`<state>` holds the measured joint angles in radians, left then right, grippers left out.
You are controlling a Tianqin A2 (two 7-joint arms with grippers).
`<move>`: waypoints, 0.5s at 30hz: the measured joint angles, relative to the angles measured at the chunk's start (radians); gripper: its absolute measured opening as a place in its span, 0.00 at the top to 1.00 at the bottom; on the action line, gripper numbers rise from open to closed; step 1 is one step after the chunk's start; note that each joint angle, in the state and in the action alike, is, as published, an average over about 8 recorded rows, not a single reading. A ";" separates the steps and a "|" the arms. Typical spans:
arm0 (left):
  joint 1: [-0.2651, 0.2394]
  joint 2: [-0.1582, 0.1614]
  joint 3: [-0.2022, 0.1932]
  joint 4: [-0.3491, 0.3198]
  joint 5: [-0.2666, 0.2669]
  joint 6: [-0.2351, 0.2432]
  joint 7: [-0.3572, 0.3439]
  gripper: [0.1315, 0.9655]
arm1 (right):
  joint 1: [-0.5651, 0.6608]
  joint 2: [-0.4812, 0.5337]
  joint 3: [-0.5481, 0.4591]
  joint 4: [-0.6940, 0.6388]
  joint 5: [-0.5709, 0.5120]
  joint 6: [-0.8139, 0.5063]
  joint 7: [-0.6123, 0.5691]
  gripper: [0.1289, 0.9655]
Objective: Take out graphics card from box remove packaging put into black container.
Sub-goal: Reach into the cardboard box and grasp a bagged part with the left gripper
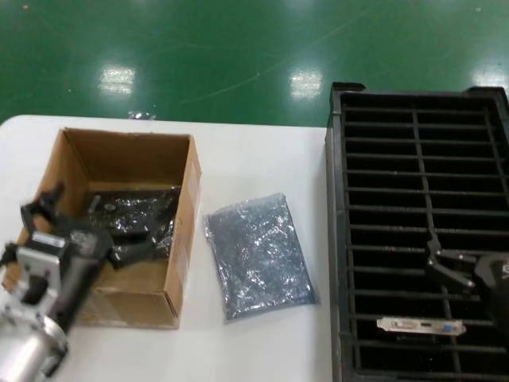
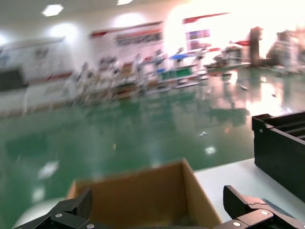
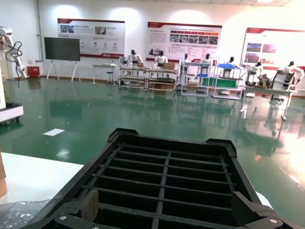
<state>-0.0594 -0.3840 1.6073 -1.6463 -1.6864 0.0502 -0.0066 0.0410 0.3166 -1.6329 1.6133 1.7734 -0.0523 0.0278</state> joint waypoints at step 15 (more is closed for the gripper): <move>-0.455 -0.273 0.181 0.316 0.414 0.457 0.054 0.00 | 0.000 0.000 0.000 0.000 0.000 0.000 0.000 0.00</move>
<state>-0.5149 -0.6575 1.7882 -1.3307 -1.2724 0.5071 0.0474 0.0410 0.3166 -1.6329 1.6133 1.7734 -0.0523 0.0279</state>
